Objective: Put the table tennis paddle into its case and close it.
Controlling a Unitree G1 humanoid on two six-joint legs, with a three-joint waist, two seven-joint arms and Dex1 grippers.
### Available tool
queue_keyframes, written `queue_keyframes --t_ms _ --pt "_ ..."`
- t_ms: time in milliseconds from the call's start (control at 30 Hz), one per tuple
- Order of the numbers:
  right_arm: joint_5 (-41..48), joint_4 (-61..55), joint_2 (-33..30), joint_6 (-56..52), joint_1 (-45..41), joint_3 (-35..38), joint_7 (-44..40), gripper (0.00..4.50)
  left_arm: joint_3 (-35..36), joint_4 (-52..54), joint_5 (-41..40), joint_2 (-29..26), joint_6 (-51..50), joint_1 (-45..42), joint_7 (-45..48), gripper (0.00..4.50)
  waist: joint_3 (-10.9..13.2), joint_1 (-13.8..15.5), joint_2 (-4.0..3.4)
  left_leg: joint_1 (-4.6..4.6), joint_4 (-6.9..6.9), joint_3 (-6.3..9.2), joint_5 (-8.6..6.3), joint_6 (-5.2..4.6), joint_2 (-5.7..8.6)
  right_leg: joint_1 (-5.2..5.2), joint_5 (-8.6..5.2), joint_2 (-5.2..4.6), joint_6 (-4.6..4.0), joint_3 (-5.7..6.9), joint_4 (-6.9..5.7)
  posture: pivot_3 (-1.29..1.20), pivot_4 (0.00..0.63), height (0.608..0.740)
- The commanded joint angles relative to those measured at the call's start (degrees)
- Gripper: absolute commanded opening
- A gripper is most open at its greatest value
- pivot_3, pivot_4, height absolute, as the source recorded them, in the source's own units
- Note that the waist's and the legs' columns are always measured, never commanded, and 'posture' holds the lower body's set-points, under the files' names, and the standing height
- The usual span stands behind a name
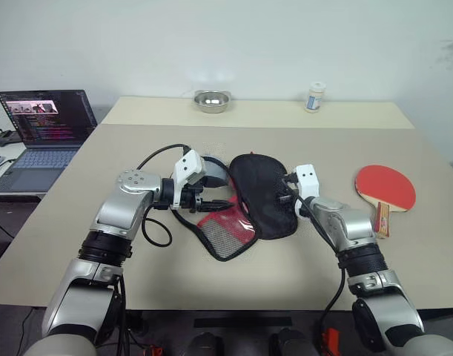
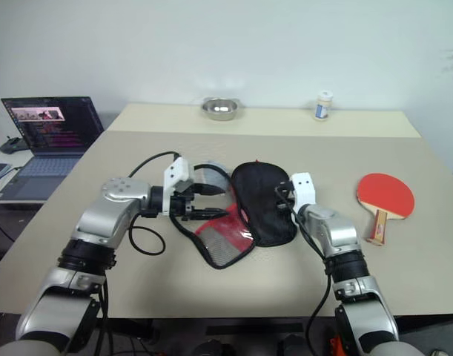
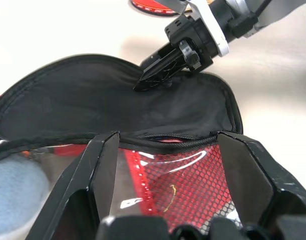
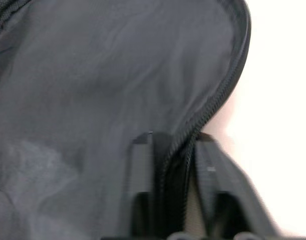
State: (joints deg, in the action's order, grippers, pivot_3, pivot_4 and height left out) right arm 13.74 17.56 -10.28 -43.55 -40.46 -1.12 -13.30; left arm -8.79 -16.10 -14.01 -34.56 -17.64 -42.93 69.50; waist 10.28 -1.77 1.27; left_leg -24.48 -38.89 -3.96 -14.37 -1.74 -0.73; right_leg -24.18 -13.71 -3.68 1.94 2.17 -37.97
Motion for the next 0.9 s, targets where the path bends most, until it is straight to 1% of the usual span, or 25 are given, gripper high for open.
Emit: queue_keyframes --t_ms 33,100,167,333,467,567,667,800,900 --pt "0.9 -3.4 1.5 0.8 -1.6 4.2 3.2 0.02 1.3 2.1 -0.5 0.2 1.2 -0.2 -0.1 3.36 0.0 0.0 0.0 0.0 0.0 0.0 0.0 0.0 0.0 0.0 0.0 0.0 0.0 0.0 0.0 0.0 0.15 0.74" --pt "3.4 -3.9 3.3 -1.3 -1.9 10.3 8.3 0.02 1.1 2.1 -0.6 0.5 1.3 -0.3 -0.1 3.36 0.0 0.1 0.0 0.0 0.01 0.01 0.0 0.0 -0.01 0.0 0.0 0.0 0.0 0.01 0.0 0.0 0.15 0.74" --pt "4.7 -4.3 4.3 -3.1 -2.1 14.3 11.8 0.02 1.1 2.0 -0.7 0.7 1.4 -0.4 0.1 3.36 0.0 0.1 0.0 0.0 0.01 0.01 0.01 0.01 -0.01 0.0 0.0 -0.01 0.0 0.01 -0.02 0.0 0.15 0.74" --pt "7.3 -8.7 5.4 -7.7 -0.8 22.4 19.0 0.02 0.9 1.6 -0.8 1.6 1.5 -1.2 0.2 3.36 0.0 0.1 0.0 0.0 0.02 0.01 0.01 0.01 0.01 0.0 0.0 -0.04 0.0 0.01 -0.01 0.0 0.15 0.74" --pt "8.8 -16.4 6.6 -12.7 2.8 27.3 24.3 0.02 0.5 0.5 -0.5 2.8 2.1 -2.2 0.8 3.36 0.0 0.2 0.0 -0.01 0.03 0.01 0.01 0.01 0.01 0.01 0.0 -0.05 0.0 0.01 0.0 0.0 0.15 0.74" --pt "9.5 -21.2 7.8 -15.3 5.1 28.8 26.8 0.02 0.4 -0.5 -0.1 3.3 2.6 -2.8 1.2 3.36 0.0 0.1 -0.01 -0.01 0.04 0.0 0.01 0.01 0.02 0.0 0.0 -0.05 0.0 -0.01 0.0 0.0 0.15 0.74" --pt "9.4 -24.3 8.5 -17.2 6.6 28.7 27.5 0.02 0.2 -1.5 0.3 3.9 3.3 -3.4 1.5 3.36 0.0 0.1 -0.01 0.0 0.04 0.0 0.01 0.01 0.02 0.0 0.0 -0.03 0.0 0.0 -0.03 0.0 0.15 0.74" --pt "9.4 -23.4 7.6 -17.5 6.3 27.3 25.5 0.02 0.0 -2.4 0.5 4.7 3.9 -3.8 1.8 3.36 0.0 0.0 -0.01 0.0 0.04 0.0 0.01 0.01 0.02 0.0 0.0 -0.01 0.0 -0.01 -0.02 0.0 0.15 0.74" --pt "8.4 -20.5 5.1 -15.4 5.0 25.7 22.9 0.02 -0.1 -2.6 0.7 5.0 4.2 -3.9 1.9 3.36 0.0 0.0 -0.01 0.0 0.04 0.0 0.0 0.01 0.02 0.0 0.0 -0.01 0.0 -0.01 -0.01 0.0 0.15 0.74"
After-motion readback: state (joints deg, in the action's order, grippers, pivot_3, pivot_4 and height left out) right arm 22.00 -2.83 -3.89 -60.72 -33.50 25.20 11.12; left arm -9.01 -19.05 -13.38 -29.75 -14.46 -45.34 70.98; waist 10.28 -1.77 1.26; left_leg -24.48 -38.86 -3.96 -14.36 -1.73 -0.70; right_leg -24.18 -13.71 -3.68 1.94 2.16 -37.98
